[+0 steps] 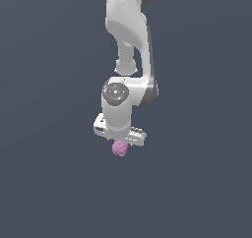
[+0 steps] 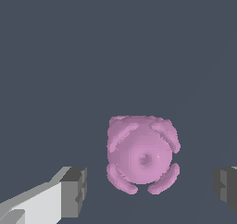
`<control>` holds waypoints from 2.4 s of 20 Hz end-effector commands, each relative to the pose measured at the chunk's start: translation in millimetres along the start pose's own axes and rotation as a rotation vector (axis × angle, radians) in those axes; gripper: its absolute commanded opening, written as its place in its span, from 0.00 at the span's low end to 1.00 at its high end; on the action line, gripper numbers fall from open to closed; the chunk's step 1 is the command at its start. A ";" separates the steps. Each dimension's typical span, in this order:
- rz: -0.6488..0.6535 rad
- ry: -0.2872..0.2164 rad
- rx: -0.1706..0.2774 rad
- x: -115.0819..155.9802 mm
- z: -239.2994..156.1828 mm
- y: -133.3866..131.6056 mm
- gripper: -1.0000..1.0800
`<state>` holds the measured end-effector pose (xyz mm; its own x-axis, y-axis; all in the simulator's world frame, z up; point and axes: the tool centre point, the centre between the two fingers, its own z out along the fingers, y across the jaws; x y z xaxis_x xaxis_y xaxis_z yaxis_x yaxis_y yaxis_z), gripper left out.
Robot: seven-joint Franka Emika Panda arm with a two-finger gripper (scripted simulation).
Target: Pick up the object and move it to a goal position.
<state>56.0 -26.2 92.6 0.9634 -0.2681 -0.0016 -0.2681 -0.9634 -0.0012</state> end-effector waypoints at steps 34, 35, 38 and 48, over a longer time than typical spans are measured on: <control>0.010 0.001 -0.001 1.6 52.1 0.3 0.00; 0.010 0.001 -0.001 1.1 50.9 -0.4 0.00; 0.010 0.001 -0.001 -1.8 44.2 -3.8 0.00; 0.010 0.001 -0.001 -25.2 -11.4 -32.6 0.00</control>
<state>43.1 5.3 93.2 0.9605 -0.2784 -0.0009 -0.2784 -0.9605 0.0003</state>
